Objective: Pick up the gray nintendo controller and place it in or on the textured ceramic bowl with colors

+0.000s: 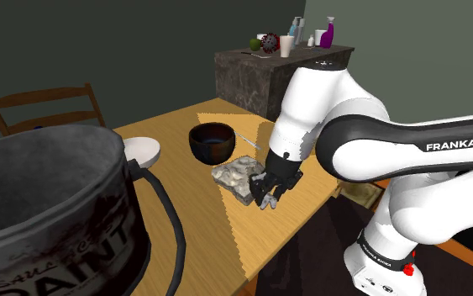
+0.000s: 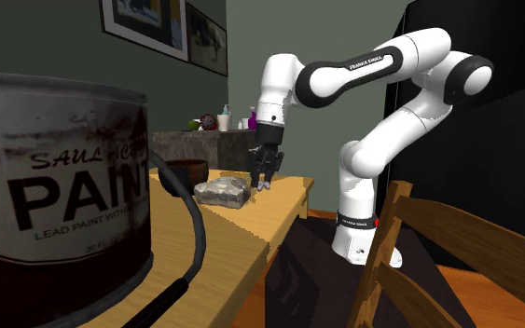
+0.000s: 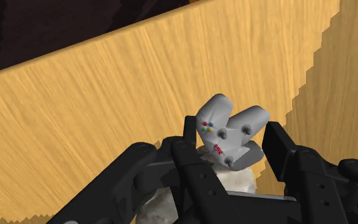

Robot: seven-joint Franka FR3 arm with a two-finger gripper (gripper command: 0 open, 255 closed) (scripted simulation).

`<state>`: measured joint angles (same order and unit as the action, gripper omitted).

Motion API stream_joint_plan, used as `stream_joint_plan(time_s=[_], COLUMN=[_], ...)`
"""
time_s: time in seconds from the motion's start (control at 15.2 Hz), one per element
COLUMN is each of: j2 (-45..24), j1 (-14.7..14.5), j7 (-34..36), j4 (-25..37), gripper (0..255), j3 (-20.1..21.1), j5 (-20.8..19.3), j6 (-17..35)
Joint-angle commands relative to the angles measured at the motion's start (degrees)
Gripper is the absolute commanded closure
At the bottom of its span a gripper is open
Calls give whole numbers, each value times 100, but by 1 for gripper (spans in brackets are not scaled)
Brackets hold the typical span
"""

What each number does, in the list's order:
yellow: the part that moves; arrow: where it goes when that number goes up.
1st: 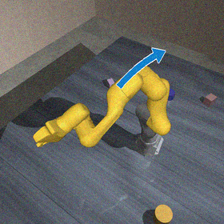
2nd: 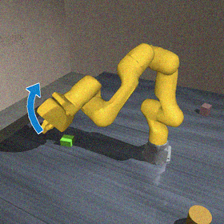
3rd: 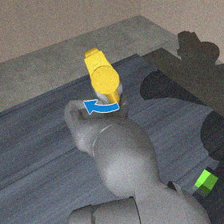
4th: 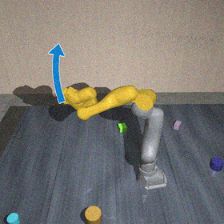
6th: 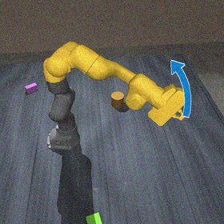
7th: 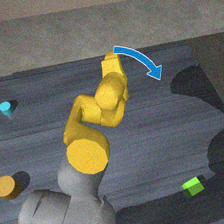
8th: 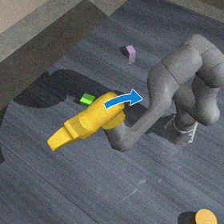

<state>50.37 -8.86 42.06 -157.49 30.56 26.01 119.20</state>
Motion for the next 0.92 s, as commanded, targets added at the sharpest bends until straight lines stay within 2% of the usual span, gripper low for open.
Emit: stream_joint_plan(time_s=[0.0, 0.86], j2=[66, 171], j1=[24, 171], j7=[-4, 59], j4=[118, 1025], gripper=[255, 255], j3=[-85, -446], j5=[-72, -424], j6=[-189, -1194])
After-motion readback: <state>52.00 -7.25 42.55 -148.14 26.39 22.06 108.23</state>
